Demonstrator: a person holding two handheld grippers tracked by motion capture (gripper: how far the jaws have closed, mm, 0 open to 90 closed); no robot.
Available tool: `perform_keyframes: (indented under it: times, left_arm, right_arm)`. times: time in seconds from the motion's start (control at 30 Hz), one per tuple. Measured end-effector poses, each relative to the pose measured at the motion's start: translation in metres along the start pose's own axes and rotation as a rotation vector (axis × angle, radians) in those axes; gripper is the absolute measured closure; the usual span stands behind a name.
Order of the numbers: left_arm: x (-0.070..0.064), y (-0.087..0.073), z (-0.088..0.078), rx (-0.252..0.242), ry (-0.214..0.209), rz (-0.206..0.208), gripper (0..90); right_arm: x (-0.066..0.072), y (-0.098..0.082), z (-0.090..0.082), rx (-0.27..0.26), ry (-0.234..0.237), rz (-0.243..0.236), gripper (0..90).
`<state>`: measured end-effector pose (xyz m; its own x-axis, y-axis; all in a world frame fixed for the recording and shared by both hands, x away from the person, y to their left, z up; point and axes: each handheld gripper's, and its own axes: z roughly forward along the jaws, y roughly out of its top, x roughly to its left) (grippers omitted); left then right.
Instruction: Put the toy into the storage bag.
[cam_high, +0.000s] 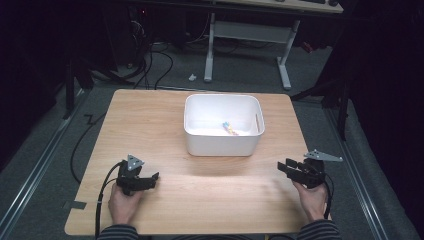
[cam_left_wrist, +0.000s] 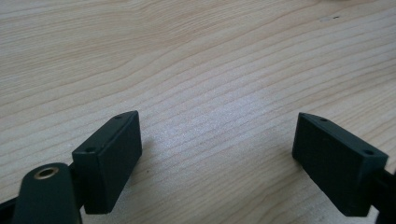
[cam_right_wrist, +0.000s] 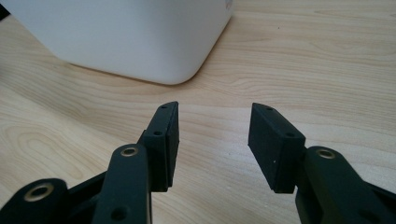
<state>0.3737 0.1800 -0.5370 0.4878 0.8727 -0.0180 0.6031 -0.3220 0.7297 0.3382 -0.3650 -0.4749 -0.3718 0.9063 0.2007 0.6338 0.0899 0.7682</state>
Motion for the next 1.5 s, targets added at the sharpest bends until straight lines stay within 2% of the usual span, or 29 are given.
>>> perform_keyframes:
  times: [0.2, 0.63, 0.73, 0.9, 1.1, 1.23, 1.3, 1.33, 1.43, 1.5]
  left_arm:
    - [0.000, 0.000, 0.000, 0.000, 0.000, 0.000, 16.2]
    - [0.000, 0.000, 0.000, 0.000, 0.001, 0.000, 16.2]
    - [0.000, 0.000, 0.000, 0.000, 0.001, -0.001, 16.2]
    - [0.000, 0.000, 0.000, 0.000, 0.002, -0.001, 16.2]
    - [0.000, 0.000, 0.000, 0.000, 0.002, 0.000, 16.3]
    - [0.000, 0.000, 0.000, 0.000, 0.002, -0.001, 16.3]
    - [0.000, 0.000, 0.000, 0.000, 0.001, 0.000, 16.3]
    - [0.000, 0.000, 0.000, 0.000, 0.001, 0.000, 16.3]
    - [0.000, 0.000, 0.000, 0.000, 0.003, 0.000, 16.3]
    - [0.000, 0.000, 0.000, 0.000, 0.004, -0.001, 16.3]
  right_arm:
    - [0.004, -0.005, 0.018, 0.032, 0.005, 0.000, 53.8]
    - [0.012, -0.007, 0.050, 0.081, -0.049, -0.042, 53.4]
    - [0.014, -0.008, 0.058, 0.108, -0.090, -0.091, 53.3]
    - [0.014, -0.011, 0.068, 0.128, -0.115, -0.117, 53.0]
    - [0.013, -0.012, 0.071, 0.120, -0.116, -0.127, 52.2]
    - [0.016, -0.013, 0.073, 0.114, -0.126, -0.138, 48.6]
    - [0.018, -0.014, 0.073, 0.113, -0.133, -0.152, 46.5]
    - [0.019, -0.014, 0.074, 0.109, -0.139, -0.174, 45.2]
    - [0.019, -0.017, 0.076, 0.084, -0.134, -0.181, 41.2]
    - [0.019, -0.017, 0.075, 0.087, -0.139, -0.178, 40.1]
